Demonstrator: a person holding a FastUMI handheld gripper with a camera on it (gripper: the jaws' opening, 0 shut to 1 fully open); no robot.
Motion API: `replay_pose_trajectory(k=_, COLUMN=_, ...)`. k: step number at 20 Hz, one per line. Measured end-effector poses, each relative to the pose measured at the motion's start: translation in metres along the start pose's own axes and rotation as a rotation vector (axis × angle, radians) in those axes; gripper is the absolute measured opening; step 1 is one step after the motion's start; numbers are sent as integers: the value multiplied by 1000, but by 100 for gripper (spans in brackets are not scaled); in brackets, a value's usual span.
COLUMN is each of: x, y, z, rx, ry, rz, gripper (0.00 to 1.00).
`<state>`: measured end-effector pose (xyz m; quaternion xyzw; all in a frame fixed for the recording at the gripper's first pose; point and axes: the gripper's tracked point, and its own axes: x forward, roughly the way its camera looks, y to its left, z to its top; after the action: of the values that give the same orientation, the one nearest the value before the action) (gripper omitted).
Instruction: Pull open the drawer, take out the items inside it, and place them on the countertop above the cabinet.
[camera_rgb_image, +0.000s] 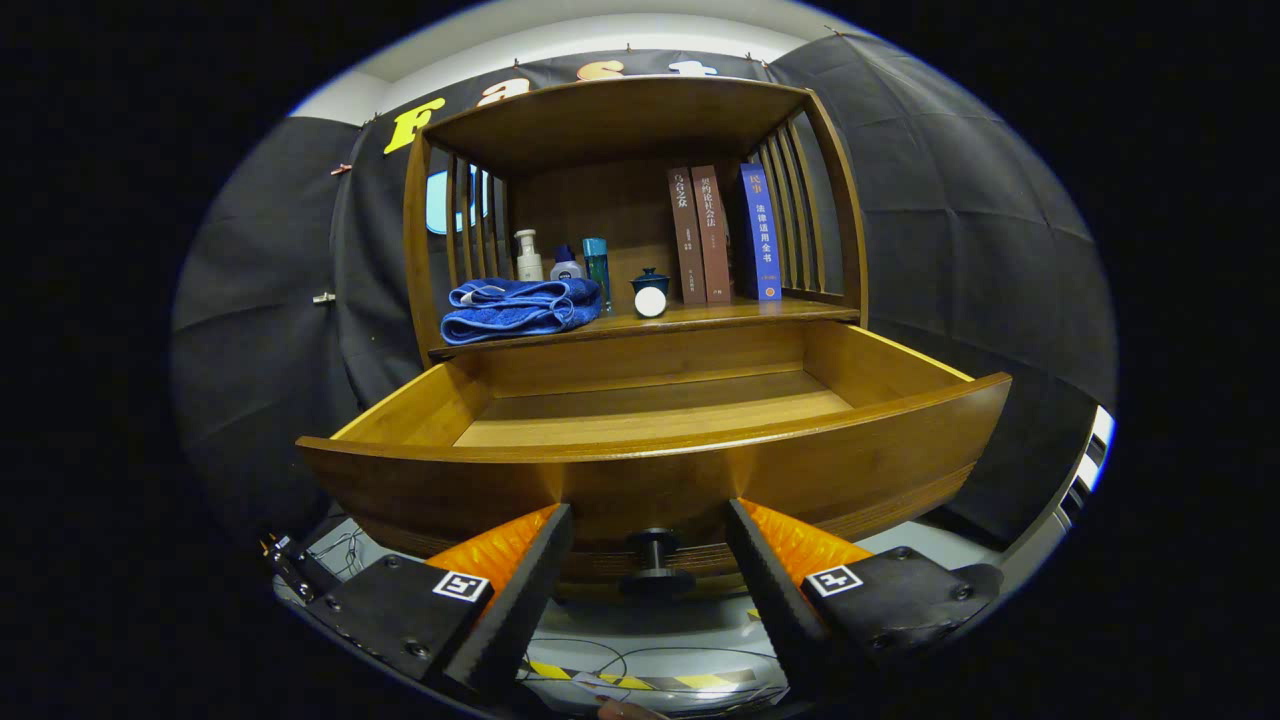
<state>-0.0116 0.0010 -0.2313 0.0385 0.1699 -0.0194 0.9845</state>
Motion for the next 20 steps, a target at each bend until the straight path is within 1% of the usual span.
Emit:
replay_pose_trajectory(k=4, x=1, y=-1, z=1, rx=-12, ry=-9, rz=-5, gripper=99)
replay_pose_trajectory(k=8, x=17, y=0, z=8, rx=-13, ry=-5, rz=-3, gripper=98)
replay_pose_trajectory(k=20, x=121, y=-3, z=40, rx=-13, ry=-6, rz=2, gripper=99)
